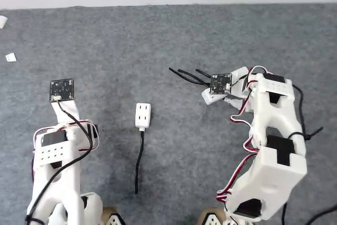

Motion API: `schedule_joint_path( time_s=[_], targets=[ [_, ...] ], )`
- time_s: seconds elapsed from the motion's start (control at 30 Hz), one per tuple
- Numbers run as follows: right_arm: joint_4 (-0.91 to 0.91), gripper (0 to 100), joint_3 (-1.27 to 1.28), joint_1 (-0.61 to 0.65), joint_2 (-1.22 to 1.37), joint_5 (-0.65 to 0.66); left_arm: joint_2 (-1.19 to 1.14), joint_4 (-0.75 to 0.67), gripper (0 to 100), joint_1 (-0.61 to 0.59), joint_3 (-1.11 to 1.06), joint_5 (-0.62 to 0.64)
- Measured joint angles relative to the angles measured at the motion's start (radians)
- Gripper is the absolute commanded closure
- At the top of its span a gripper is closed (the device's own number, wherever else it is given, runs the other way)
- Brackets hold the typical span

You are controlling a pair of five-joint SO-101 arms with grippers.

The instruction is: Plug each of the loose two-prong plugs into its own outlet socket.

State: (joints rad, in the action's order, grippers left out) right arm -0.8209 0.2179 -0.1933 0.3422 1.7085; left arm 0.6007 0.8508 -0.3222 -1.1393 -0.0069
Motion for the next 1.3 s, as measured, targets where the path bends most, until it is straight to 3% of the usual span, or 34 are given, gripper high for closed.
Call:
schedule_joint_path(
  time_s=[0.93, 1.13, 1.23, 1.3],
  targets=[
    [0.210, 89.8, -0.038, -0.005, 0.112, -0.075, 0.000, 0.000, 82, 0.000, 0.000, 0.000],
    [0.161, 90.7, -0.141, -0.005, 0.181, -0.075, 0.000, 0.000, 82, 0.000, 0.000, 0.000],
    [0.121, 99.7, -0.164, -0.005, 0.184, -0.075, 0.000, 0.000, 82, 0.000, 0.000, 0.000],
    [0.106, 97.9, -0.173, -0.005, 0.184, -0.077, 0.000, 0.000, 82, 0.000, 0.000, 0.000]
  ],
)
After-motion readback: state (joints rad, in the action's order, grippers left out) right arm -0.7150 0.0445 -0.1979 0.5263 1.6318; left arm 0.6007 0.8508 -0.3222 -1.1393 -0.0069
